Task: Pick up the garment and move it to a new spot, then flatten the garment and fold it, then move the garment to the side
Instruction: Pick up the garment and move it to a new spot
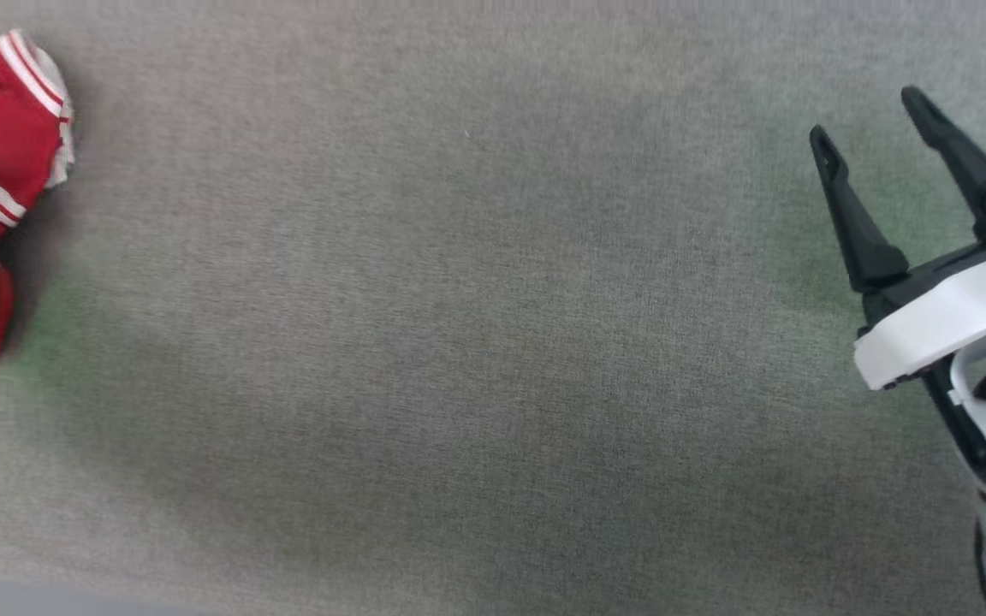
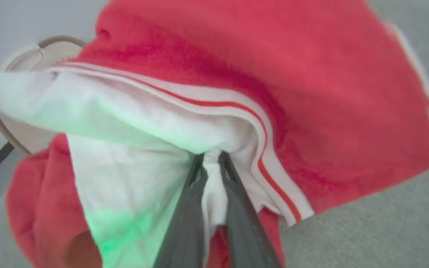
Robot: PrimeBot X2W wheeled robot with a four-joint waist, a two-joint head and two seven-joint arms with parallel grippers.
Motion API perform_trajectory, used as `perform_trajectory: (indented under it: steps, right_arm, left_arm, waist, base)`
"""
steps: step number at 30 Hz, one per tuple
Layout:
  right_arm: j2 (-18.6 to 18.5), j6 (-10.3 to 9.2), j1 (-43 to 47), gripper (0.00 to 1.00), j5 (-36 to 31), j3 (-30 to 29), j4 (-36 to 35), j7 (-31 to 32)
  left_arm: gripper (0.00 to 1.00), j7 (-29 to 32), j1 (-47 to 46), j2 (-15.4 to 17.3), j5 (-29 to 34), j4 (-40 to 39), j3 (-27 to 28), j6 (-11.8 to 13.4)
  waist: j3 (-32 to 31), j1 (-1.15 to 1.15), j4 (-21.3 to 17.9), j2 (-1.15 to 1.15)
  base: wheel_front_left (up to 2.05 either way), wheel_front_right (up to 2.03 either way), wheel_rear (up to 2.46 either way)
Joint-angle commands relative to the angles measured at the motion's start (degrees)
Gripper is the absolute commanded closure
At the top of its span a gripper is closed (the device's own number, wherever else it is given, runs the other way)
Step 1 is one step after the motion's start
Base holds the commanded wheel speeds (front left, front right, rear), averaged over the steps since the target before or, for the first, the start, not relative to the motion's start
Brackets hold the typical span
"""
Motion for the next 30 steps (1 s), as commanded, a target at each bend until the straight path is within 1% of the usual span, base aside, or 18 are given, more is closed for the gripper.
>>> perform_trajectory:
  steps: [1,7,14,16,18,21,22,24,25,30]
  right_arm:
    - [0.68,-0.02,0.68,0.0,0.28,-0.11,0.48,-0.69]
    - [2.61,-0.02,2.1,0.0,0.63,-0.59,3.21,-3.43]
    - [4.61,-0.02,3.96,0.0,0.99,-1.3,5.55,-6.06]
    - [5.47,-0.02,4.45,0.0,1.0,-1.88,5.98,-7.01]
    - [5.74,-0.02,4.84,0.0,0.94,-2.07,6.15,-7.39]
    - [6.28,-0.02,5.28,0.0,1.07,-2.18,6.33,-7.91]
    - [6.28,-0.02,5.28,0.0,1.07,-2.18,6.33,-7.91]
    - [6.72,-0.02,5.31,0.0,1.17,-2.5,6.31,-8.42]
    - [7.15,-0.02,5.63,0.0,1.35,-2.96,6.23,-8.86]
    - [7.87,-0.02,6.39,0.0,1.01,-4.37,5.52,-9.59]
  left_arm:
    - [1.0,-1.08,-1.04,1.17,0.51,-0.38,-0.28,-0.59]
    - [1.0,-5.73,-2.8,4.42,2.68,-2.46,-2.58,-2.88]
    - [1.0,-8.69,-5.22,7.37,5.24,-6.82,-6.41,-4.13]
    - [1.0,-8.69,-6.29,8.45,5.6,-9.82,-8.23,-4.25]
    - [1.0,-7.71,-6.26,8.81,4.64,-12.9,-9.86,-4.3]
    - [1.0,-5.79,-5.69,10.65,3.16,-18.18,-12.1,-4.32]
    - [1.0,-5.79,-5.69,10.65,3.16,-18.18,-12.1,-4.32]
    - [1.0,-4.25,-4.95,11.76,2.19,-22.15,-13.8,-4.33]
    - [1.0,-2.52,-4.3,12.78,1.0,-26.14,-15.19,-4.33]
    - [1.0,2.4,-1.98,15.73,-1.23,-35.67,-16.37,-4.34]
  waist:
    - [-2.16,0.0,0.72,0.0]
    - [-7.18,0.0,1.8,0.0]
    - [-12.57,0.0,3.16,0.0]
    - [-14.39,0.0,3.56,0.0]
    - [-15.32,0.0,3.72,0.0]
    - [-16.55,0.0,3.63,0.0]
    - [-16.55,0.0,3.63,0.0]
    - [-17.18,0.0,3.38,0.0]
    - [-17.71,0.0,2.95,0.0]
    - [-18.53,0.0,0.45,0.0]
  base:
    - [0.0,0.0,0.0]
    - [0.0,0.0,0.0]
    - [0.0,0.0,0.0]
    - [0.0,0.0,0.0]
    - [0.0,0.0,0.0]
    - [0.0,0.0,0.0]
    - [0.0,0.0,0.0]
    - [0.0,0.0,0.0]
    - [0.0,0.0,0.0]
    - [0.0,0.0,0.0]
